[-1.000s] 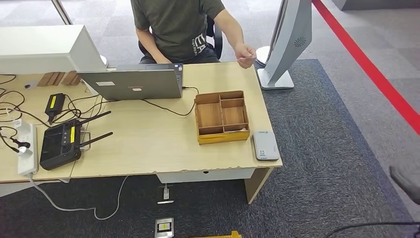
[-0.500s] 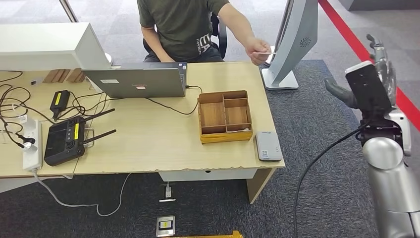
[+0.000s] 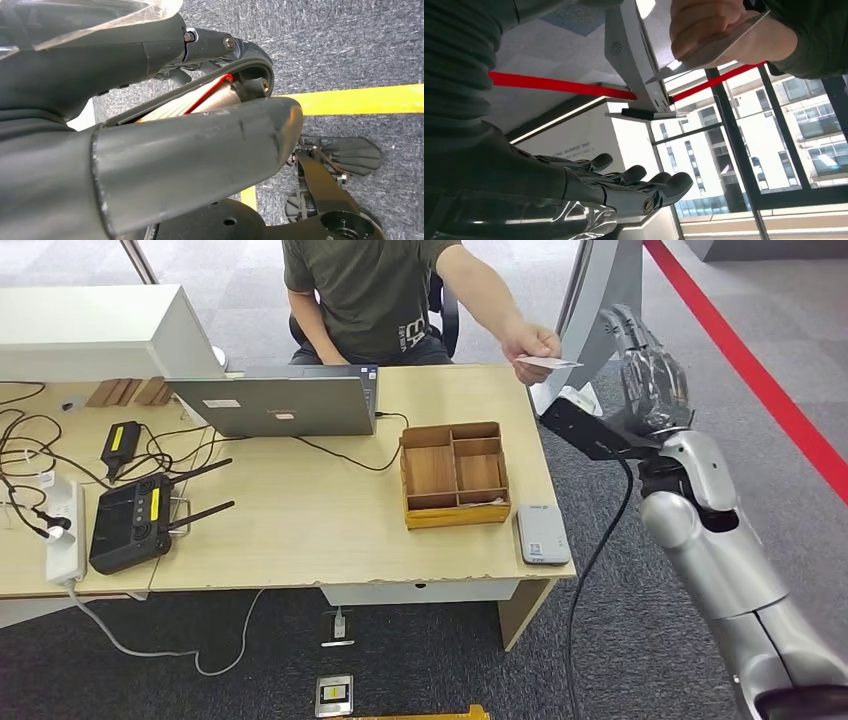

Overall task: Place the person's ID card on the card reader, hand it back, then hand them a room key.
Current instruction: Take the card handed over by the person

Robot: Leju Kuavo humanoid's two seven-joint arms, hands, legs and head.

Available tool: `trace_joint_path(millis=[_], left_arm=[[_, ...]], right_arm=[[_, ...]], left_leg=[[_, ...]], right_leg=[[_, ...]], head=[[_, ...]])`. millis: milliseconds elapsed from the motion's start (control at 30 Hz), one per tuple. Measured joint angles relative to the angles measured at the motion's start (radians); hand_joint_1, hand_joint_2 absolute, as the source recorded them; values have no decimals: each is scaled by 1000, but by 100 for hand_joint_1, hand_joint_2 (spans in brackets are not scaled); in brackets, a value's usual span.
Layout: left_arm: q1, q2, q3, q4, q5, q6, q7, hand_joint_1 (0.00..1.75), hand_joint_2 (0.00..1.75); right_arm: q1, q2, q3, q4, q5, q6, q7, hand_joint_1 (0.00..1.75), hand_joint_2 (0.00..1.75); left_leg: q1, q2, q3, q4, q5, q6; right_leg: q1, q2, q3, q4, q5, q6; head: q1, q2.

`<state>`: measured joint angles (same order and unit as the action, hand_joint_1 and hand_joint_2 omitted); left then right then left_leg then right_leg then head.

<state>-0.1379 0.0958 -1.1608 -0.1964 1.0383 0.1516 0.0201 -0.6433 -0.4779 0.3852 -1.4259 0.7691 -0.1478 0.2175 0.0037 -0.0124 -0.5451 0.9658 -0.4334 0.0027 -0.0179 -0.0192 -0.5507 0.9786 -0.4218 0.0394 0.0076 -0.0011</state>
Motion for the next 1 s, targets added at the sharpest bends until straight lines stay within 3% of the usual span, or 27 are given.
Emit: trace_joint_path(millis=[433,567,1000], left_arm=[[4,0,0,0,0,-2,0,0,0],[5,0,0,0,4,-2,1,0,0],[7,-1,0,0,27,15,1,0,0]], right_arm=[[-42,27,115,190,124,-20,-9,0,175],[-46,28,130,223,123,-20,-18,175,175],[-106,65,177,339,94,-46,-74,175,175]], left_leg=[[0,0,0,0,0,0],[0,0,0,0,0,0],[0,1,0,0,0,0]], right_leg=[[0,0,0,0,0,0],[0,0,0,0,0,0],[0,0,0,0,0,0]], head=[[0,0],[0,0],[0,0]])
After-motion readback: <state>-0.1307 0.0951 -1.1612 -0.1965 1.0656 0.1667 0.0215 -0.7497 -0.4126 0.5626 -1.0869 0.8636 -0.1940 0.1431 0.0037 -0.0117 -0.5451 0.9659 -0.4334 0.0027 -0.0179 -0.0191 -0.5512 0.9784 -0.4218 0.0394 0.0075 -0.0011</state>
